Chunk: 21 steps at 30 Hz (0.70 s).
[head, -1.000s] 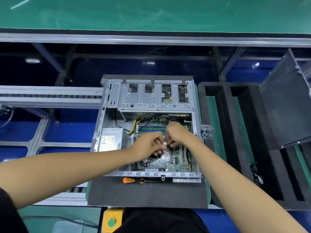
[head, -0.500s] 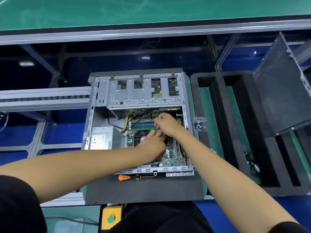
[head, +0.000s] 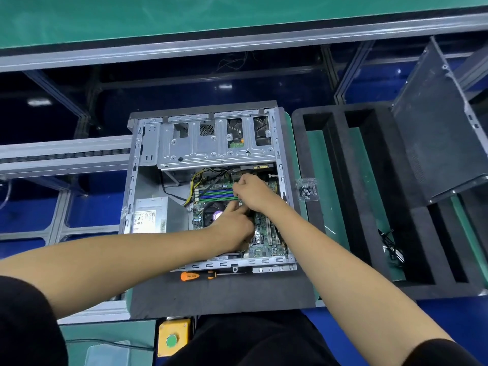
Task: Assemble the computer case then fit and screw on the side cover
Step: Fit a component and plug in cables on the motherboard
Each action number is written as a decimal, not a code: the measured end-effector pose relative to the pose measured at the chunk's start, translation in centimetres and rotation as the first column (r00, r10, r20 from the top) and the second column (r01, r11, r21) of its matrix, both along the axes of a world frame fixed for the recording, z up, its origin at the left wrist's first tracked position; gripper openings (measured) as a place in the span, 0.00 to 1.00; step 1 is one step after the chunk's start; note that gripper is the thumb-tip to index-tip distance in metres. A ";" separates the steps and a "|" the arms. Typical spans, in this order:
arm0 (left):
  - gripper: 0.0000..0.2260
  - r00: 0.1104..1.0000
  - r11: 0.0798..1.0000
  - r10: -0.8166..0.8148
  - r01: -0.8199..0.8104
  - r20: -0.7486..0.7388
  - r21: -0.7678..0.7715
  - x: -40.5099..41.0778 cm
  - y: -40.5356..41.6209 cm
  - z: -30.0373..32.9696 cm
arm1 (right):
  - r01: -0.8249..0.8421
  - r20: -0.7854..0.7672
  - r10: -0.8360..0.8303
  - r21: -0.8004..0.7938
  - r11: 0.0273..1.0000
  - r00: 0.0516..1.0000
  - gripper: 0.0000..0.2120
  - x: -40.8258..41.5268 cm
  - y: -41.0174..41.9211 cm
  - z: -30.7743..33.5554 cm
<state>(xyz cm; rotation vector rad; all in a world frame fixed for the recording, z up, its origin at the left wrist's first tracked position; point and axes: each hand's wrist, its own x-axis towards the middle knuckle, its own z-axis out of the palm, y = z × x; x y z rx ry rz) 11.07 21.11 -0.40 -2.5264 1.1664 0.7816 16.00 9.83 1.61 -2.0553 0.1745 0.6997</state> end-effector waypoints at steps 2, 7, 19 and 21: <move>0.11 1.000 1.000 -0.012 0.012 0.011 0.010 -0.1 -0.1 0.0 | -0.010 0.002 0.010 -0.009 1.000 1.000 0.08 -0.1 0.0 0.1; 0.08 1.000 0.999 -0.022 0.021 0.011 0.041 0.0 -0.3 0.2 | -0.019 0.005 0.019 -0.021 1.000 1.000 0.08 -0.2 0.0 0.1; 0.14 0.998 0.990 0.041 -0.046 0.038 0.133 0.2 -1.2 0.3 | -0.043 -0.003 0.043 -0.041 0.998 0.999 0.09 -0.4 0.0 0.0; 0.12 0.997 0.988 0.032 -0.042 0.068 0.149 0.0 -1.6 0.3 | -0.046 0.000 0.046 -0.045 0.998 0.999 0.09 -0.5 0.0 -0.1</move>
